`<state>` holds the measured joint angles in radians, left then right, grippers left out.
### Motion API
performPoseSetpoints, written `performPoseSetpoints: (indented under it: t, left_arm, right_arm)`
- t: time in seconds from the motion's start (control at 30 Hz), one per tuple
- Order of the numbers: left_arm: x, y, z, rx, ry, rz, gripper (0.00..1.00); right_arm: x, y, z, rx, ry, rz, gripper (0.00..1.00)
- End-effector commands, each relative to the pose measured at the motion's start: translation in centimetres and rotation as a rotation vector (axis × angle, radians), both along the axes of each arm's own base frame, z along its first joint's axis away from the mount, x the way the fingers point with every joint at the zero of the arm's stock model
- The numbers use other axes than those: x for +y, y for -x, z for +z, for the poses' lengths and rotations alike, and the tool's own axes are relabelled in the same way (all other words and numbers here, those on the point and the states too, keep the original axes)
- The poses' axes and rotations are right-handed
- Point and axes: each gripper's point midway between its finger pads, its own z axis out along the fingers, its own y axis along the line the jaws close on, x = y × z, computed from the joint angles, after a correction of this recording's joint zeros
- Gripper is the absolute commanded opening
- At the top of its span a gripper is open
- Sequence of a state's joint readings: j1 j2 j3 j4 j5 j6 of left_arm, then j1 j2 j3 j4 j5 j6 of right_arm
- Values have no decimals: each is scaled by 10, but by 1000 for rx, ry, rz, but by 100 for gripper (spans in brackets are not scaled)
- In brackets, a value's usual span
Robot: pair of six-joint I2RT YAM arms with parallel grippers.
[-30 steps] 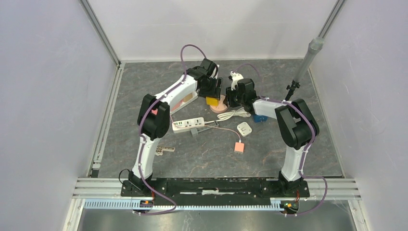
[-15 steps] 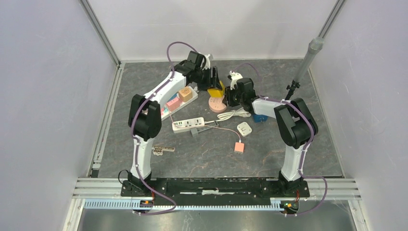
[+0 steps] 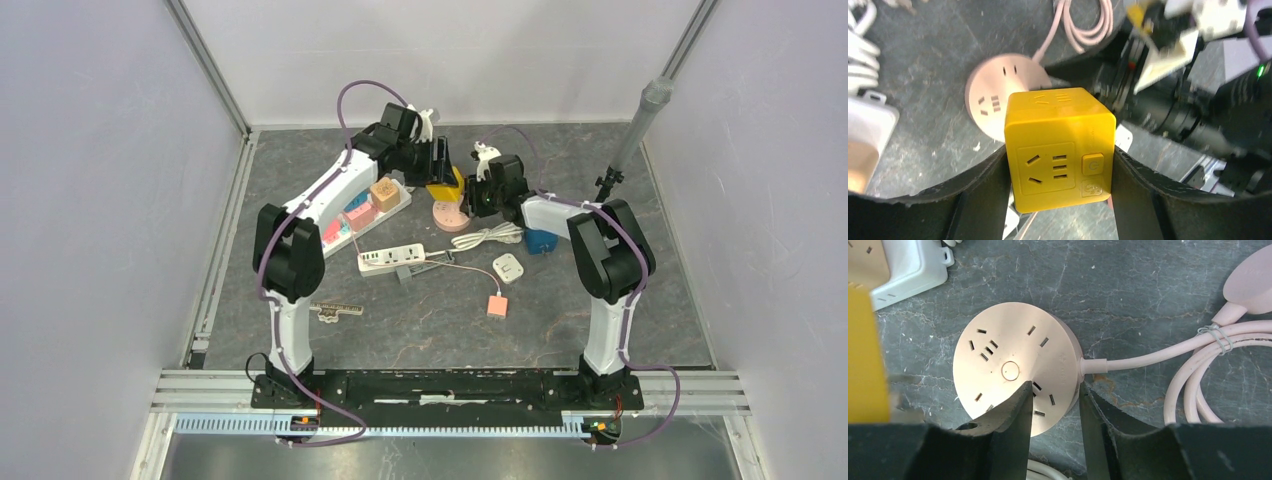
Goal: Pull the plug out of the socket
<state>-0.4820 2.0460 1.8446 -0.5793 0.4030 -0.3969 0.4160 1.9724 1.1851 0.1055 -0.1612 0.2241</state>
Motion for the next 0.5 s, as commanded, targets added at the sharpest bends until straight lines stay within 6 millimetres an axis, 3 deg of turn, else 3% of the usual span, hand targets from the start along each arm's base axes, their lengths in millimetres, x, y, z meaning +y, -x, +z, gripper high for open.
performPoseSetpoints:
  t: [0.0,0.13,0.27,0.37,0.4,0.47]
  left_arm:
    - [0,42,39,-63,44,-164,12]
    - [10,71,30,-35,40,-234,13]
    - [10,100,29,-16,89,-344,14]
    - [9,119,19,-15,93,-419,17]
    - [9,125,13,-12,86,-442,19]
    - [4,138,5,5,91,-488,24]
  right_arm:
    - [-24,23,-52,208,122,-16,44]
    - [-19,-12,-6,93,49,-21,51]
    - [-22,-37,47,-16,-2,-39,68]
    - [-29,-45,86,-120,-45,-51,85]
    - [-31,-46,97,-157,-63,-48,97]
    - [-26,-43,124,-252,-158,19,98]
